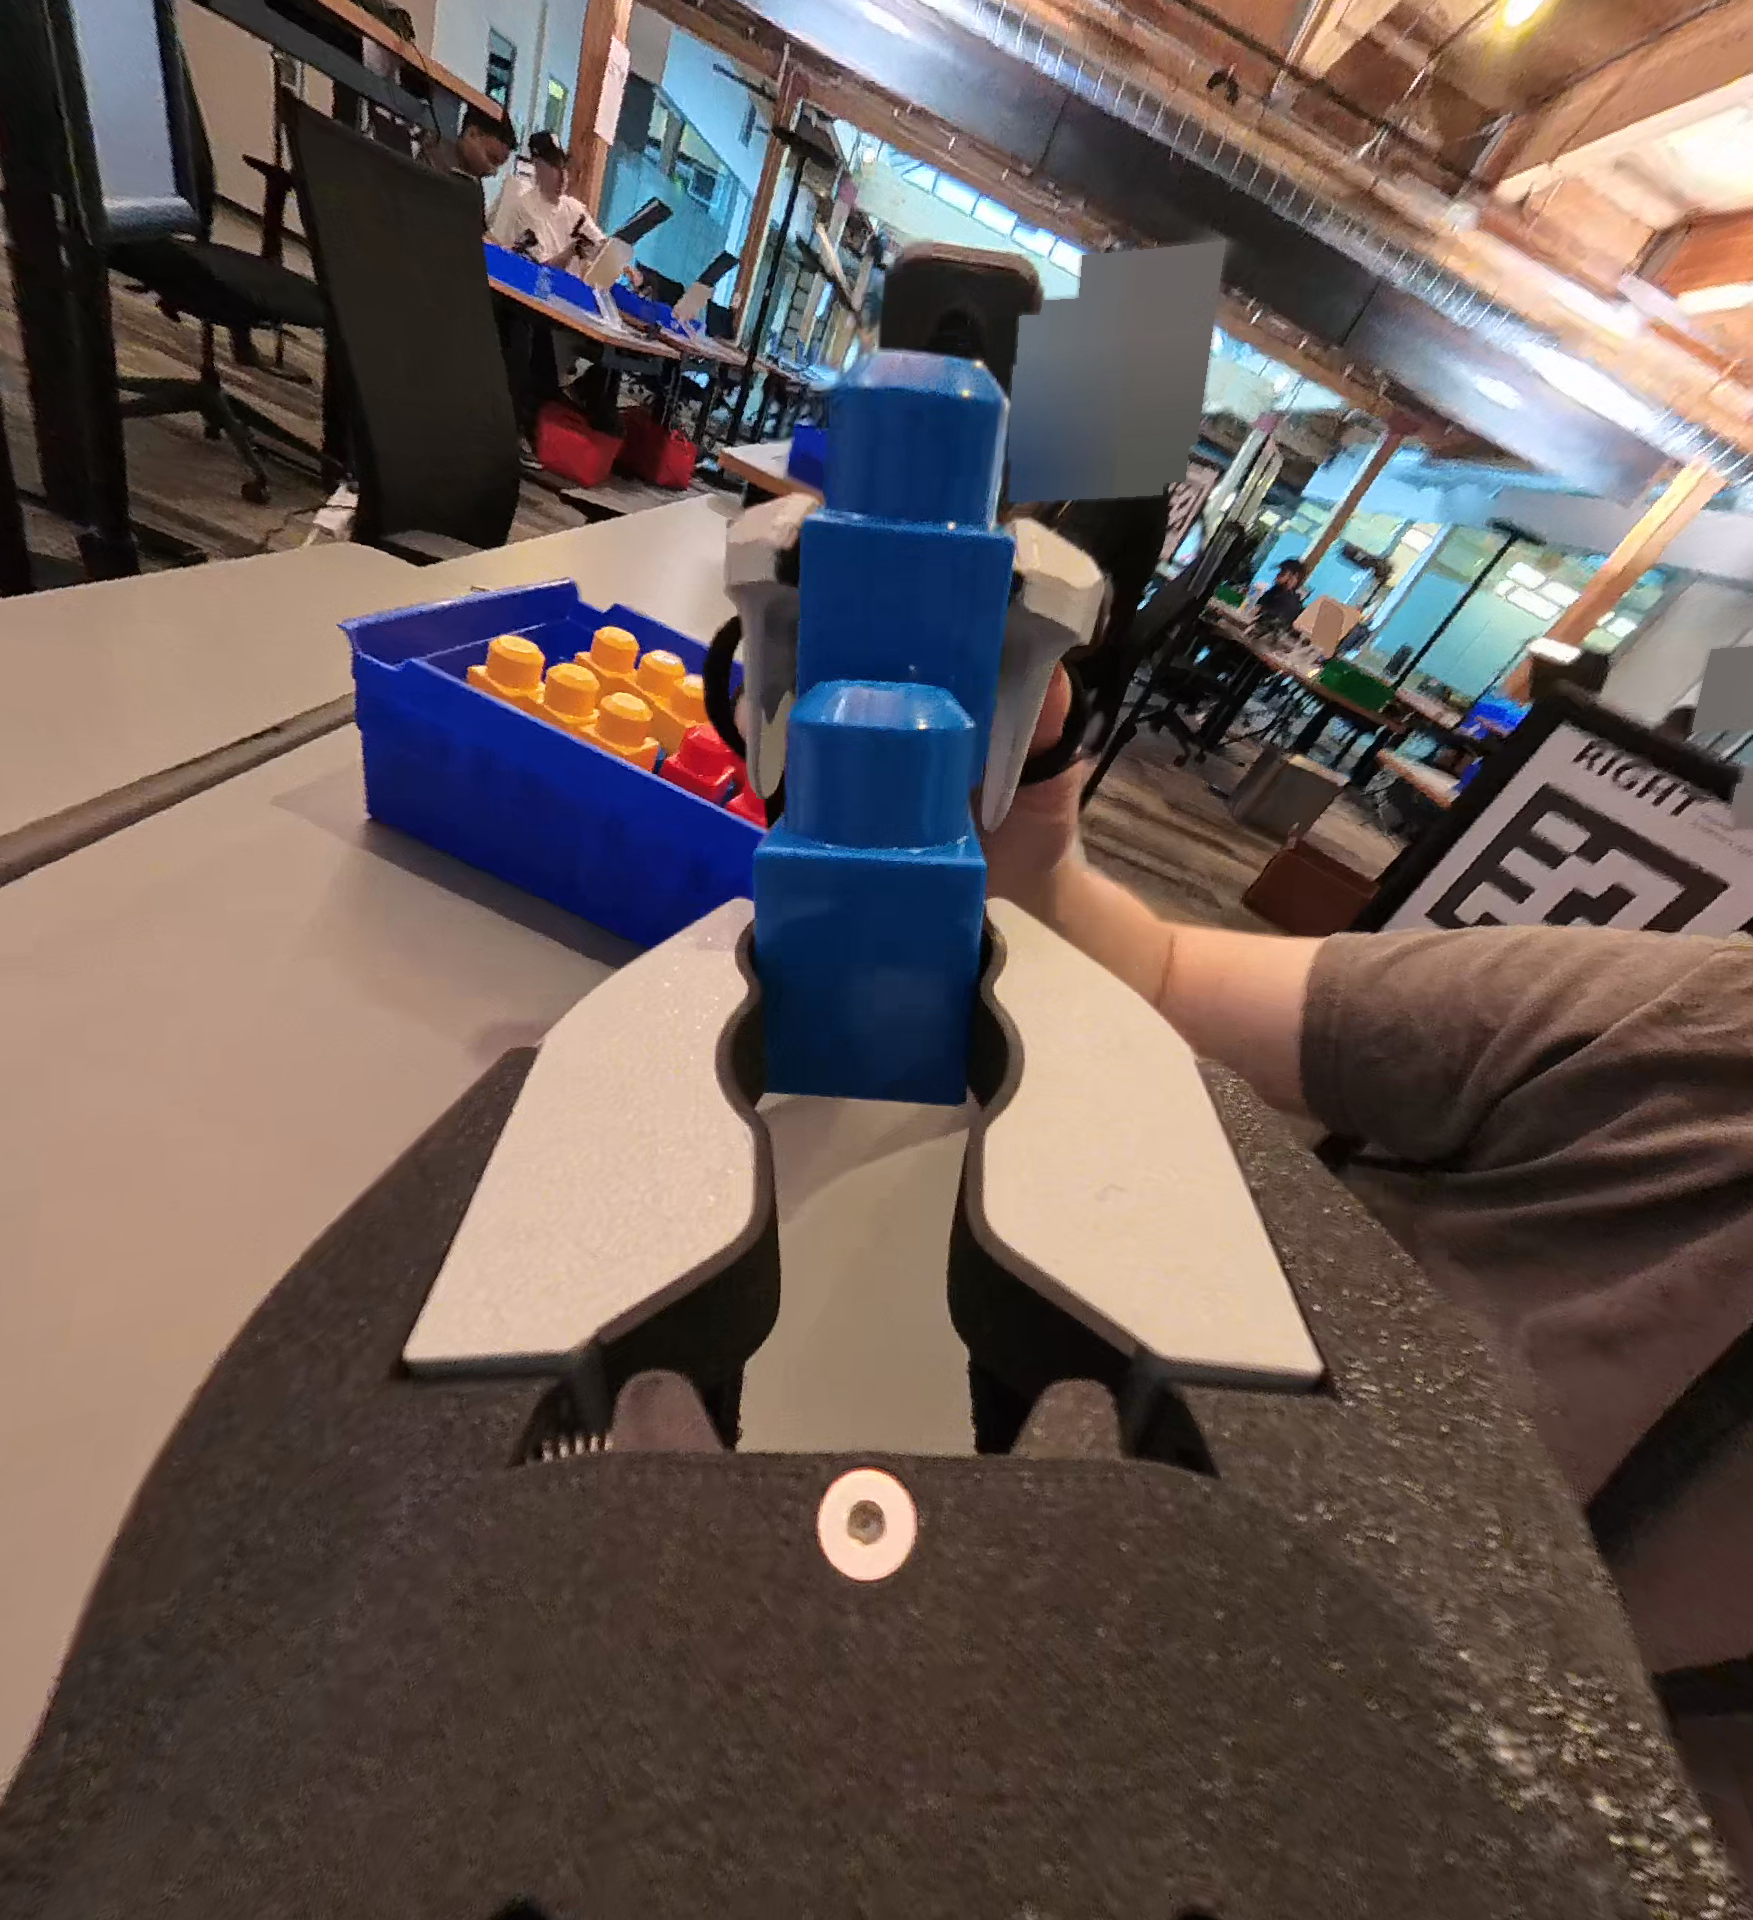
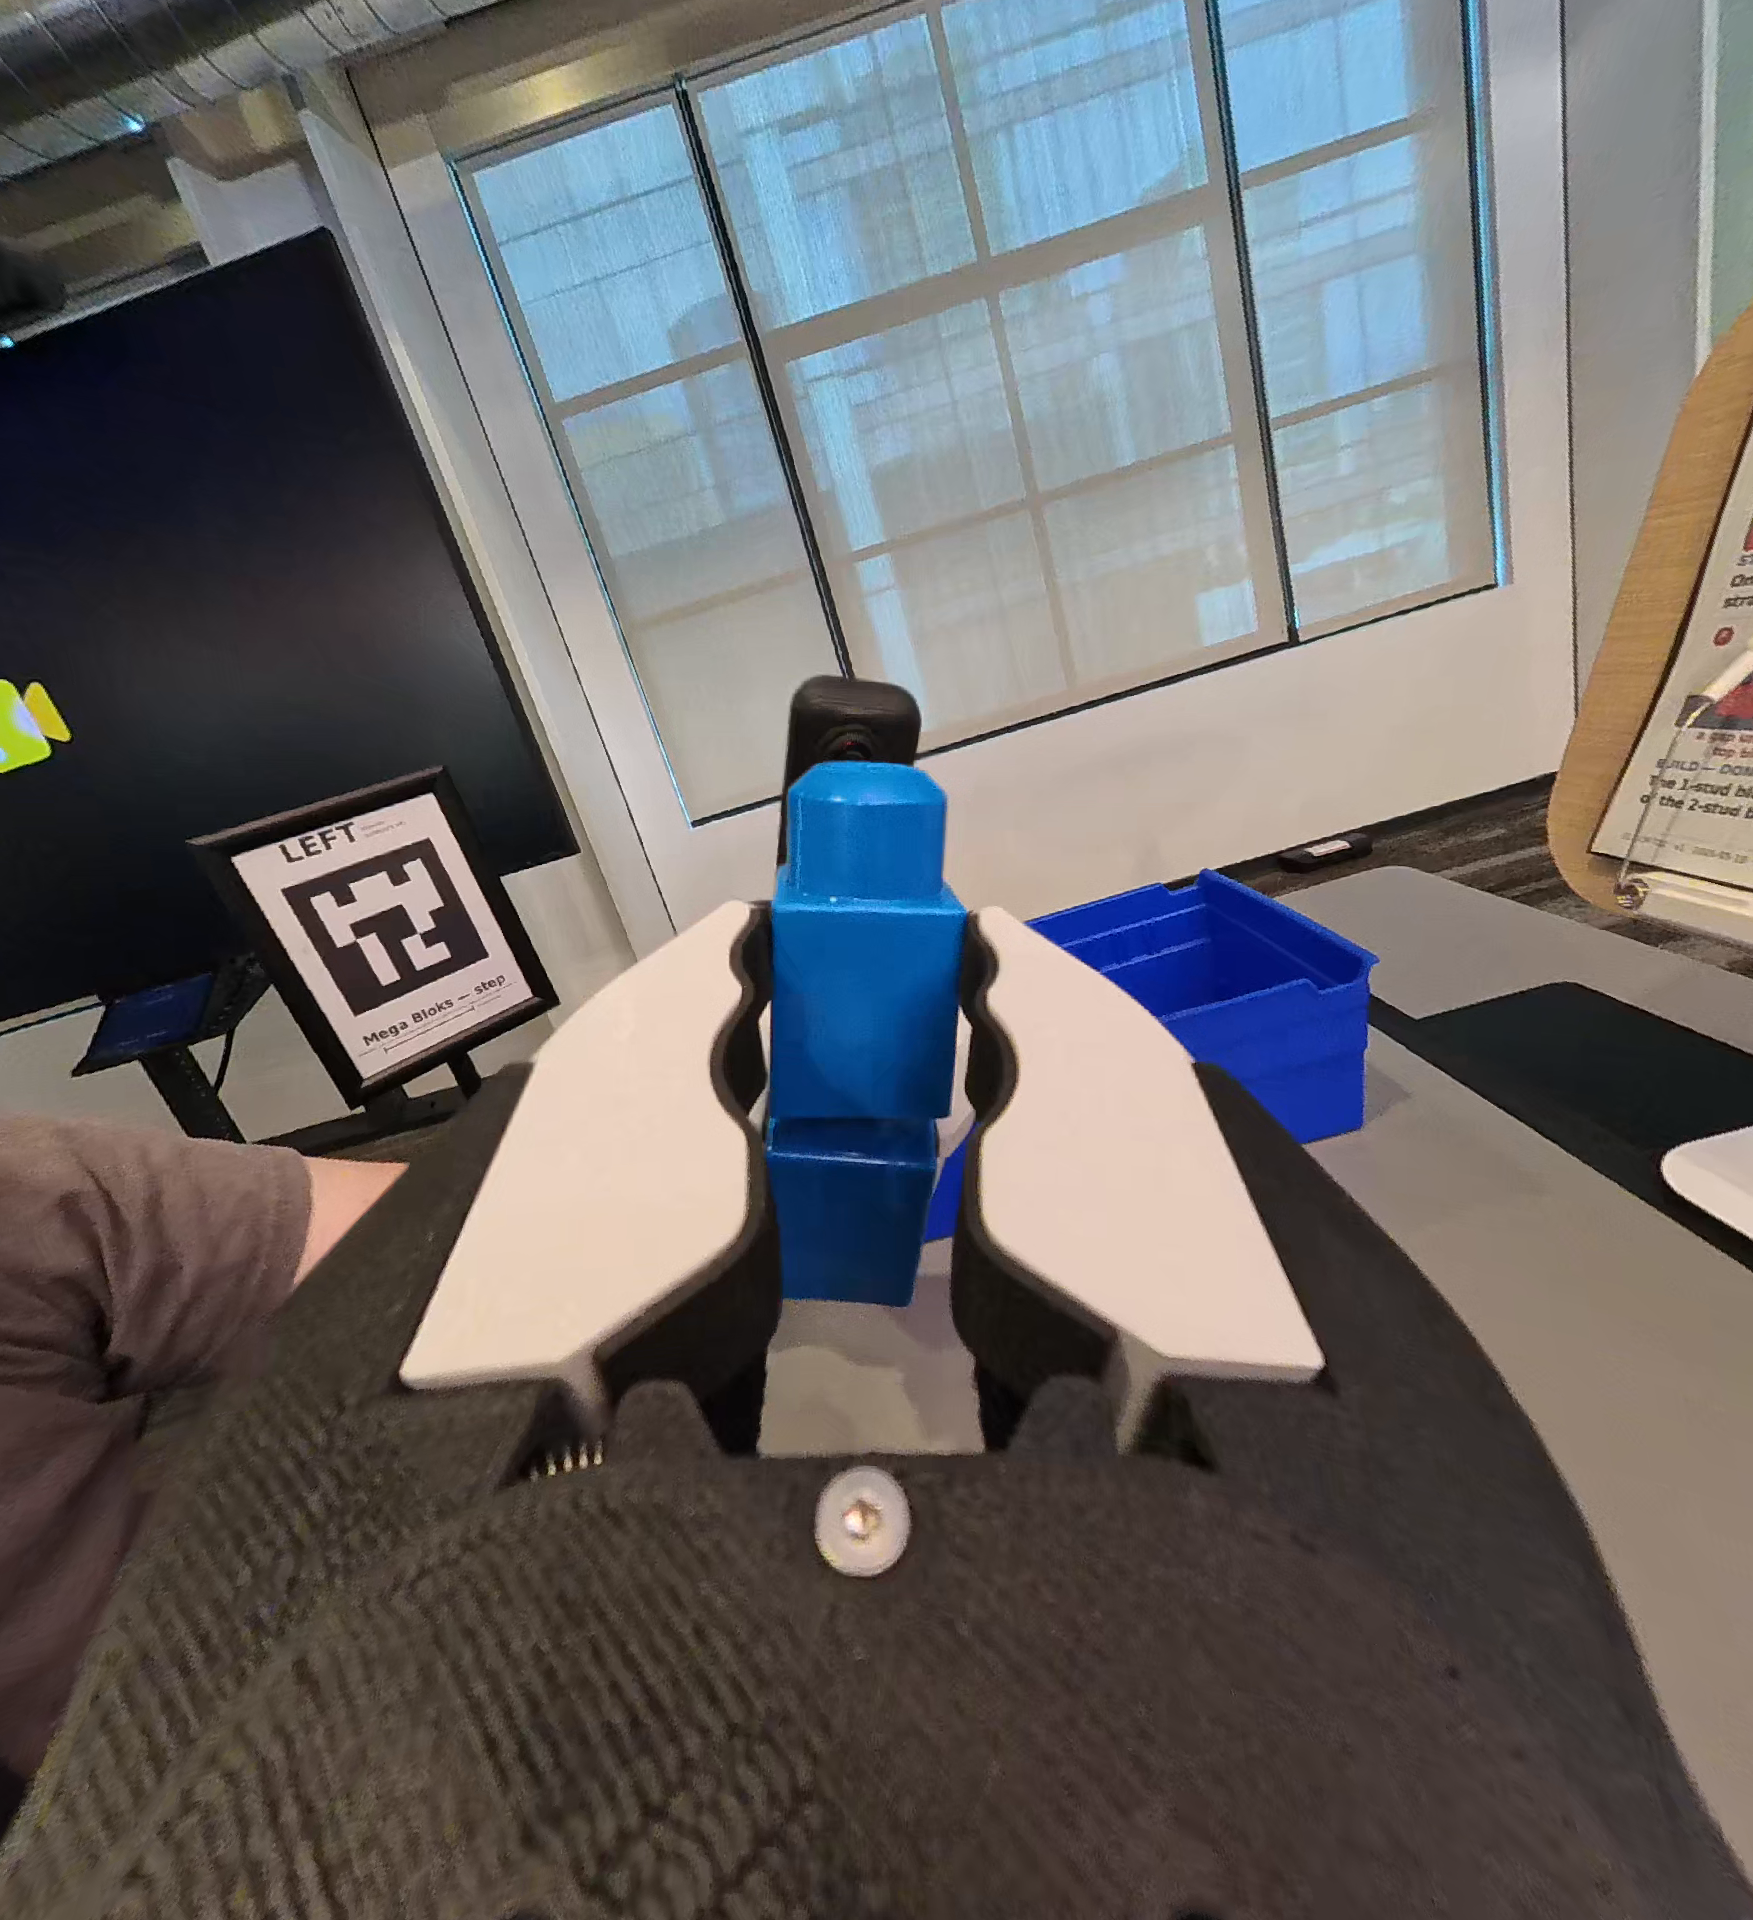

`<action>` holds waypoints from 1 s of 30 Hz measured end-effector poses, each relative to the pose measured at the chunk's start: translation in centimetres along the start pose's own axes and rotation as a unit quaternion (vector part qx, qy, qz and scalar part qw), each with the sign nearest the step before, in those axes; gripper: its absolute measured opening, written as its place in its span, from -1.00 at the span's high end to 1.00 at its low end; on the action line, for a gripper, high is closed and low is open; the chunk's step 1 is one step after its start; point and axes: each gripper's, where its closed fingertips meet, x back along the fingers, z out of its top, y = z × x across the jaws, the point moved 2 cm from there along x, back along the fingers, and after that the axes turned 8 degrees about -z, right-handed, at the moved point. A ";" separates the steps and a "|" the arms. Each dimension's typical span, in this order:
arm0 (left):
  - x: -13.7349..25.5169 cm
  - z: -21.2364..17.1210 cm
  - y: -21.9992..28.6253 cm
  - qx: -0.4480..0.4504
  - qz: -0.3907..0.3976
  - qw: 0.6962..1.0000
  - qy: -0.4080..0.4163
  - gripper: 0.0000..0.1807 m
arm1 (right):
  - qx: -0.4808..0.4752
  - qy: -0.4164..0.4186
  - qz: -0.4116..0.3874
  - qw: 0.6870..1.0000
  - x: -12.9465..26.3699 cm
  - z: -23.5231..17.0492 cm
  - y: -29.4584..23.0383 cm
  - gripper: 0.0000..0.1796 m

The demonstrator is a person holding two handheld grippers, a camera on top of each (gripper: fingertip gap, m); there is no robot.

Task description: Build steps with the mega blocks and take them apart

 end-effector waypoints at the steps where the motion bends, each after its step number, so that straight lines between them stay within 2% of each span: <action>1: 0.0 -0.1 -0.1 -0.012 0.010 1.000 -0.011 0.61 | 0.004 -0.009 0.000 1.000 0.0 -0.1 0.0 0.60; 8: -0.2 -0.9 0.2 -0.038 0.027 0.997 -0.065 0.61 | 0.046 -0.136 0.007 0.990 0.9 -0.7 -0.1 0.60; 12: -0.6 -1.1 0.5 -0.026 0.013 0.998 -0.062 0.61 | 0.055 -0.182 0.010 0.982 1.5 -1.0 -0.3 0.59; 23: -0.6 -0.9 0.3 -0.016 0.011 0.999 -0.045 0.61 | 0.030 -0.197 0.011 0.980 1.6 -1.4 -0.1 0.59; 30: 0.1 0.6 0.8 0.009 -0.015 1.000 0.008 0.61 | 0.072 -0.125 -0.006 0.989 0.9 -0.2 -0.8 0.59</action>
